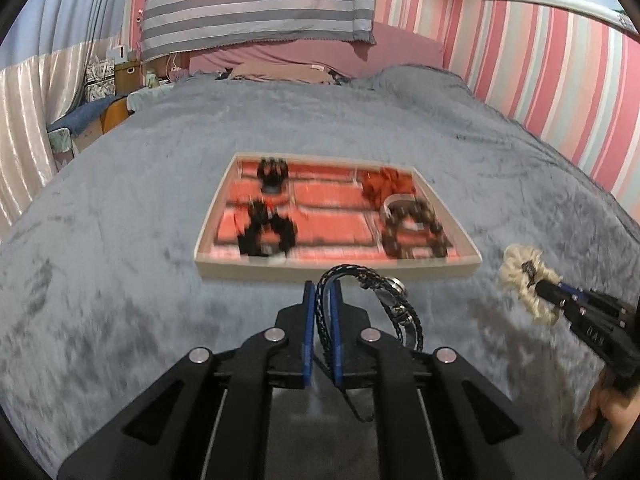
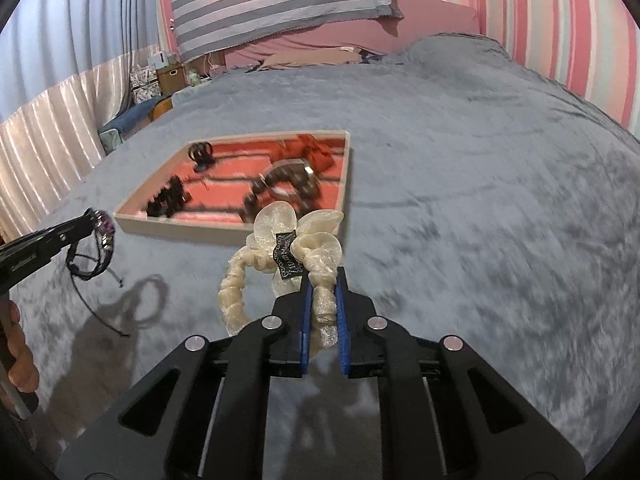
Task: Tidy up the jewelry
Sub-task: 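Carry cream scrunchie with right tool while left tool carries braided bracelet into tray, then open both tools to release scrunchie and bracelet in tray, then withdraw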
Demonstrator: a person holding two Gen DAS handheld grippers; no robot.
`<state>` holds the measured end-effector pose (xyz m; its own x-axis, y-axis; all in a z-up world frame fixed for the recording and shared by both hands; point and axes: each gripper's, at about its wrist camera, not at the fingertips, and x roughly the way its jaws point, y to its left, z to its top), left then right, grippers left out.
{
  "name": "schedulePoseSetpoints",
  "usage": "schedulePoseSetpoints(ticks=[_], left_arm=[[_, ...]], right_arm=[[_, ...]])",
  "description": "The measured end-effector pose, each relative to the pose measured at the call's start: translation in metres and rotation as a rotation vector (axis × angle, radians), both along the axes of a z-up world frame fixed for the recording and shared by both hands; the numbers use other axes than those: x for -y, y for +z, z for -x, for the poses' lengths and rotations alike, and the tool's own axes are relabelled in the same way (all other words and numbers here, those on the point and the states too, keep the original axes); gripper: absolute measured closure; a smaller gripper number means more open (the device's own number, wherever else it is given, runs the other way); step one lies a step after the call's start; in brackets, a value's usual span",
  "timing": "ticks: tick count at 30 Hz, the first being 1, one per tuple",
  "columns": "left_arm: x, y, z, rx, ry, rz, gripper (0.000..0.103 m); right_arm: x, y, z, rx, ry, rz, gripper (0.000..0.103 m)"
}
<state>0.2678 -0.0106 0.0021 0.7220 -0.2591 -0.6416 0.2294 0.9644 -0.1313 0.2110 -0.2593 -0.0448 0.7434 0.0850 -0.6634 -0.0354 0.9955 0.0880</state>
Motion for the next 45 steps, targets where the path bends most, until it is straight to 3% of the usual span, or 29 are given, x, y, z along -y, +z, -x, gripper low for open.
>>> schedulePoseSetpoints(ticks=[8,12,16,24,32,33,34,36,37,45], left_arm=[[-0.019,0.029,-0.075,0.011,0.054,0.046,0.095],[-0.03,0.023,-0.107,-0.006,0.089,0.043,0.095],[-0.035,-0.003,-0.134,-0.032,0.121,-0.02,0.095],[-0.037,-0.049,-0.144,-0.08,0.128,-0.074,0.095],[-0.027,-0.058,-0.146,-0.078,0.14,-0.139,0.093],[-0.028,-0.057,-0.146,-0.076,0.143,-0.133,0.093],[-0.029,-0.054,-0.146,-0.072,0.144,-0.128,0.09],[-0.029,-0.048,-0.144,-0.055,0.153,-0.13,0.064],[-0.029,-0.045,-0.143,-0.041,0.161,-0.134,0.045],[-0.029,-0.028,-0.136,-0.008,0.158,-0.121,0.039]], right_arm=[[-0.033,0.022,-0.069,0.008,0.006,0.026,0.091],[-0.037,0.017,-0.099,-0.008,-0.022,0.03,0.091],[-0.043,-0.001,-0.123,-0.033,-0.047,0.055,0.091],[-0.05,-0.038,-0.139,-0.076,-0.063,0.067,0.091],[-0.053,-0.046,-0.139,-0.076,-0.073,0.063,0.089],[-0.051,-0.045,-0.139,-0.075,-0.073,0.058,0.084],[-0.05,-0.045,-0.139,-0.075,-0.072,0.055,0.08],[-0.049,-0.043,-0.139,-0.077,-0.07,0.057,0.065],[-0.049,-0.043,-0.139,-0.077,-0.067,0.056,0.063],[-0.047,-0.032,-0.136,-0.046,-0.07,0.071,0.033]])
